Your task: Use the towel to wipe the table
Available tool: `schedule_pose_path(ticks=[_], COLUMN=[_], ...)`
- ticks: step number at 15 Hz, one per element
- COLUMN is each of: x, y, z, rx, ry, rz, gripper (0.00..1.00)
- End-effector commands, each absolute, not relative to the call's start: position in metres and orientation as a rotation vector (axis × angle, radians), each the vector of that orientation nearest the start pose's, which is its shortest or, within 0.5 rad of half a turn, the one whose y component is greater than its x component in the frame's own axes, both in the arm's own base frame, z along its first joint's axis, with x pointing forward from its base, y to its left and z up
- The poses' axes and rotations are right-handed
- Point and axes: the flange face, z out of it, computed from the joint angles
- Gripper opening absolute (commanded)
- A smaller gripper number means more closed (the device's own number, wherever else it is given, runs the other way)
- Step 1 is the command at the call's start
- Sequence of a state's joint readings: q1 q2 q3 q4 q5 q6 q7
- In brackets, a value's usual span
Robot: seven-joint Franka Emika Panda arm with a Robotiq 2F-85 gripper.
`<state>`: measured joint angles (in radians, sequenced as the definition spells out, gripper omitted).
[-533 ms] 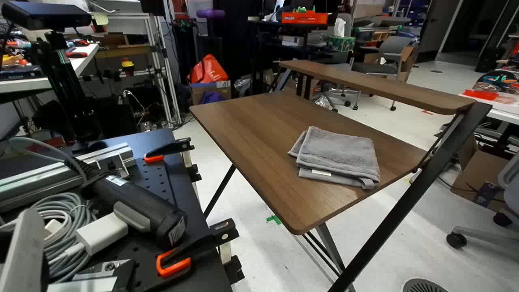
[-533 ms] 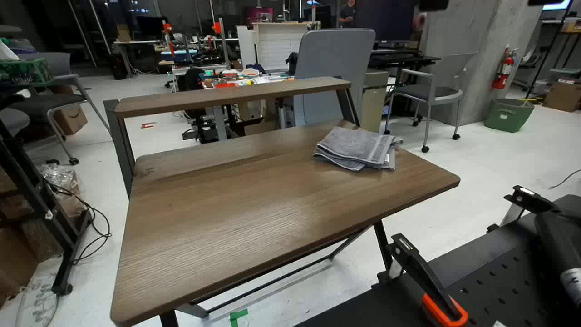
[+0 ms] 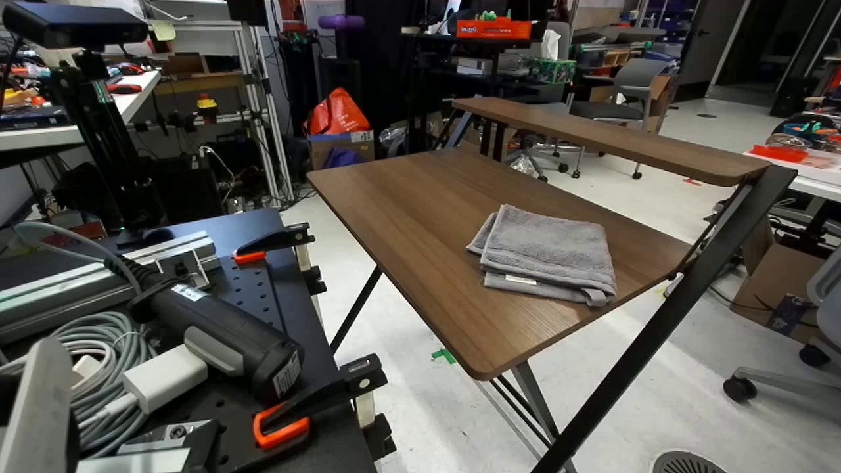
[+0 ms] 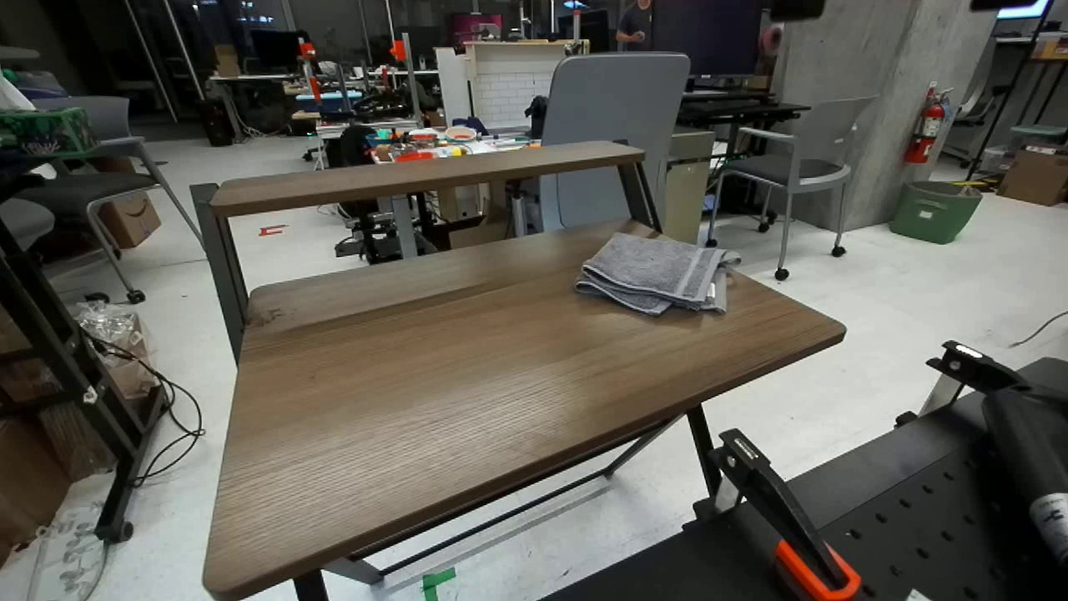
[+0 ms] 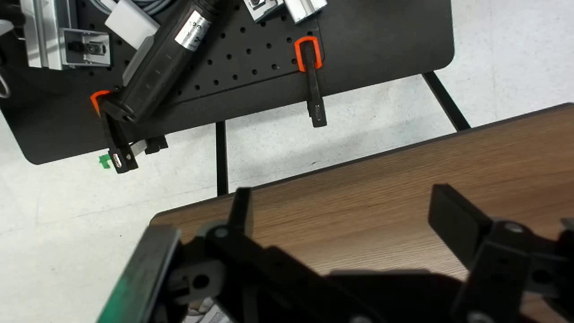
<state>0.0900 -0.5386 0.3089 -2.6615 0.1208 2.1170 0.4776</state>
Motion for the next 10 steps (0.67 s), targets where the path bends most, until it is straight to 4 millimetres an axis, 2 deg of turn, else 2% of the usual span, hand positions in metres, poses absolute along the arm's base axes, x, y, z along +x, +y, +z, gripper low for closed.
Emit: schedule_pose_path(ticks=[1, 5, 10], x=[0.339, 0.349, 0.391], y=[0.144, 0.139, 0.114], z=[0.399, 0.4, 0.401], rx=[-3.186, -3.187, -3.116], ry=[0.297, 0.337, 0.536], rz=[-0.002, -0.057, -0.172], gripper=[1.0, 1.0, 1.0])
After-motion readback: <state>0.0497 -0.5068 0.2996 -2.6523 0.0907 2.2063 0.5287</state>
